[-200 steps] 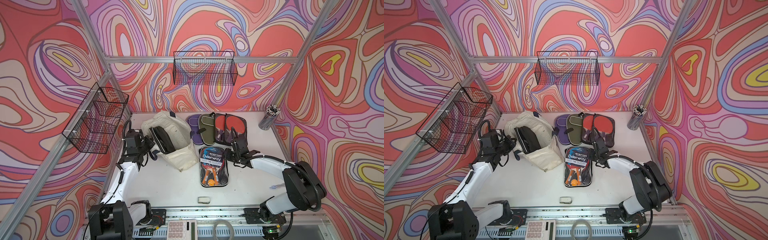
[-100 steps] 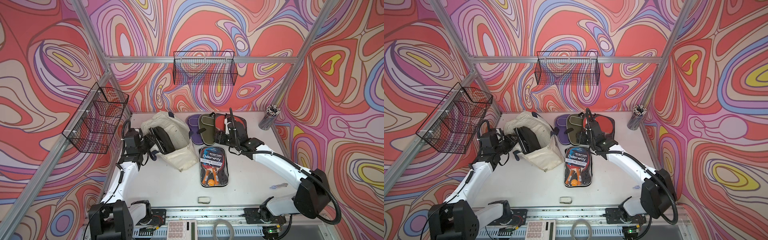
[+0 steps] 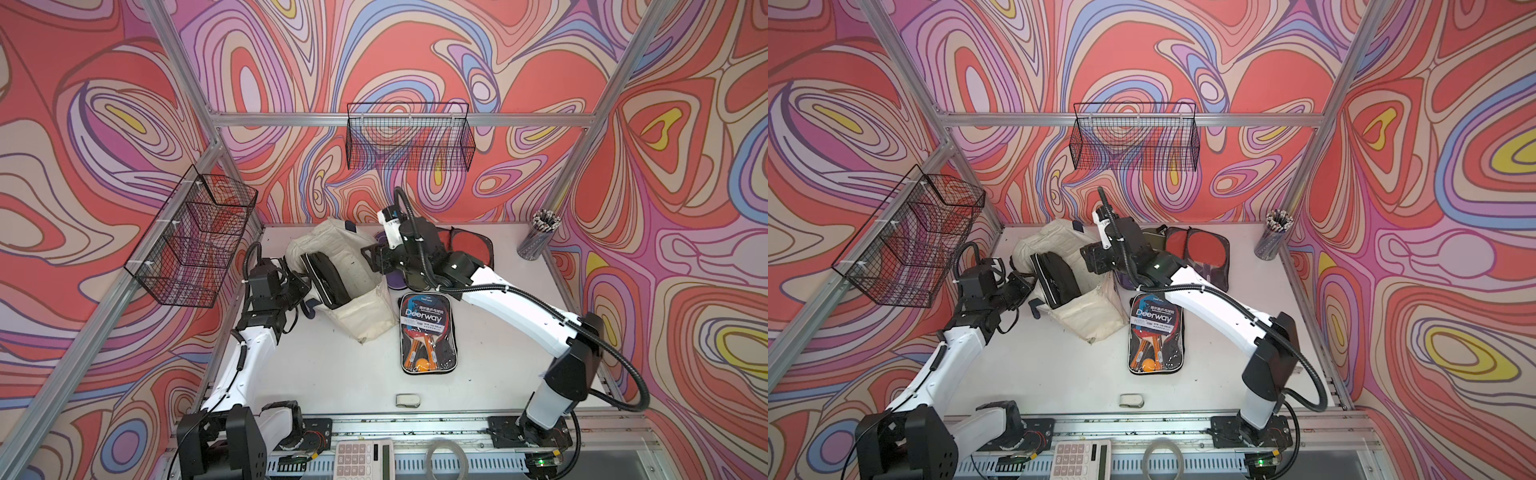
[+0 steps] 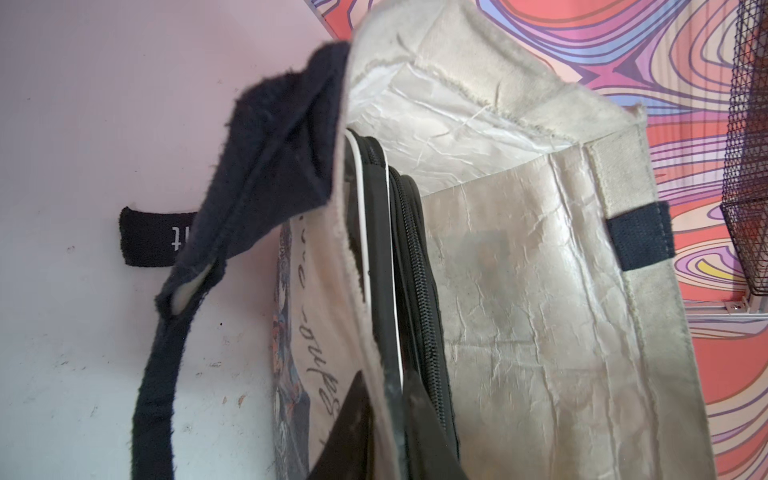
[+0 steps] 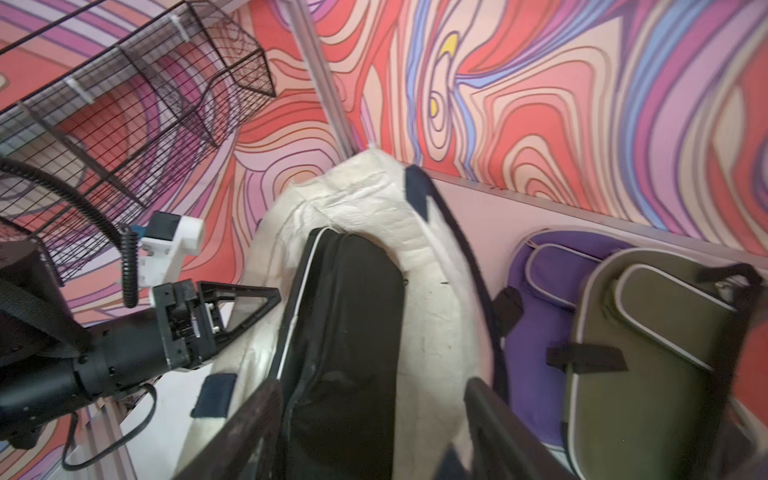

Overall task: Remove the ping pong set from the canvas bag
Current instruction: Pick up the ping pong set from the canvas bag.

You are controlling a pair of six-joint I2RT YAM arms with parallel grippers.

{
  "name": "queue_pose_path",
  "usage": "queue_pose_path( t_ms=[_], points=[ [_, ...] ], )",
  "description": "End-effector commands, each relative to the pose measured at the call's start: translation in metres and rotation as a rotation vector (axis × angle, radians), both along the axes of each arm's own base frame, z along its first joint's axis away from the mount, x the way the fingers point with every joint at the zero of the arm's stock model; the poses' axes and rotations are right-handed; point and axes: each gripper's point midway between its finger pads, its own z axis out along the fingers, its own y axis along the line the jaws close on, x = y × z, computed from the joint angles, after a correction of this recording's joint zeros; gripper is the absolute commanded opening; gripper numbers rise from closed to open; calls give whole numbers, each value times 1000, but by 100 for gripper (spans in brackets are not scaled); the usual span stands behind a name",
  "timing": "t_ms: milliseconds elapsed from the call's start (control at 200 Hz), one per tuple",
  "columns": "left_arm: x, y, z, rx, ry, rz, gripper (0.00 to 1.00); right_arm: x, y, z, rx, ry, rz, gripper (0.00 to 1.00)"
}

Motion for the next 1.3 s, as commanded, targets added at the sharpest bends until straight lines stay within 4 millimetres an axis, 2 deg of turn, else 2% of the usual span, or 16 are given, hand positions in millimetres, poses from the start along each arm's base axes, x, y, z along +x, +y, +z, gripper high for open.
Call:
queue_pose_path(
  t_ms=[0, 80, 230, 406, 726, 946, 1297],
  points=[
    [-2, -5, 1, -12, -14, -26, 18, -10, 29, -27, -103, 24, 97, 73],
    [0, -6, -1, -13, -16, -28, 18, -6, 46, -43, -137, 45, 124, 72],
    [1, -8, -5, -24, -17, -40, 0, 3, 67, -72, -197, 75, 148, 73],
    [2, -8, -8, -23, -17, -41, 0, 15, 82, -99, -245, 92, 149, 75],
    [2, -7, -10, -17, -23, -40, 0, 27, 94, -131, -276, 114, 143, 80],
    [2, -6, -10, -6, -24, -37, 0, 30, 95, -155, -307, 135, 137, 80],
    [2, -6, -10, -6, -29, -36, 0, 39, 92, -179, -354, 131, 95, 77]
  ],
)
